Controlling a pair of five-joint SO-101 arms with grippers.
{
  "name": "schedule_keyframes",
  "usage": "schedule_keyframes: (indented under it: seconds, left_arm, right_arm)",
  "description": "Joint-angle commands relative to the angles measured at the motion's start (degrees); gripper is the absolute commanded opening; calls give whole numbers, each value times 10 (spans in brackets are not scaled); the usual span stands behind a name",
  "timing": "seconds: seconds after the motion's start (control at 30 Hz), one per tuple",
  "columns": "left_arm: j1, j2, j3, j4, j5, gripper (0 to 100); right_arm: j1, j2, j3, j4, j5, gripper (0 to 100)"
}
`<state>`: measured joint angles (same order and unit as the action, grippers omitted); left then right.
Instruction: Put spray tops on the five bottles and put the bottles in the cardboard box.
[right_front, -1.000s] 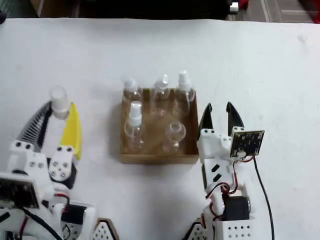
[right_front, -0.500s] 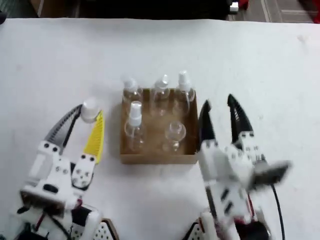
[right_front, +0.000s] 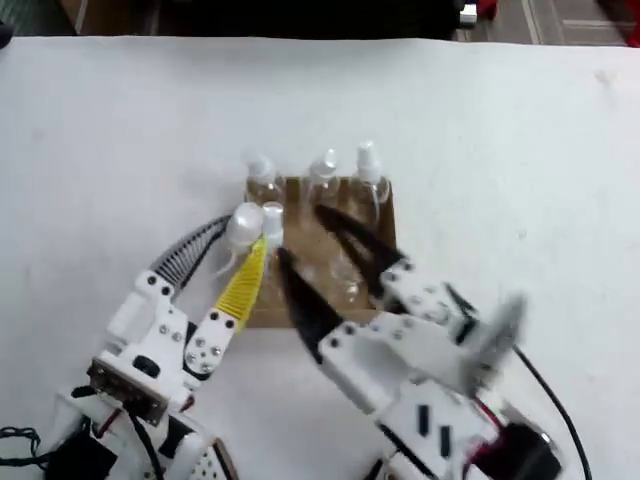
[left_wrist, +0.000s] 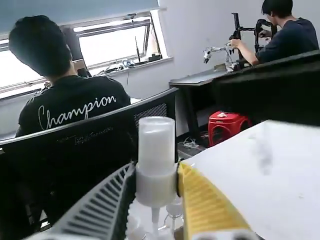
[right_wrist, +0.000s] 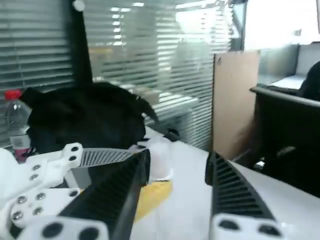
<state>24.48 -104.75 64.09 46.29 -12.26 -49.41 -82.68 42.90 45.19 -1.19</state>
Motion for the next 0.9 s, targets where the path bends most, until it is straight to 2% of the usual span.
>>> schedule_keyframes:
  seconds: [0.0,0.67,0.87]
  left_arm:
    - [10,-2,-2,-4,-5,23]
    - [9,-2,-2,12,-5,23]
    - [9,-2,-2,12,-5,23]
  right_arm:
    - [-35,58,-35,3,8,159]
    - [-34,123,-20,-41,8,157]
    - [-34,123,-21,-45,8,60]
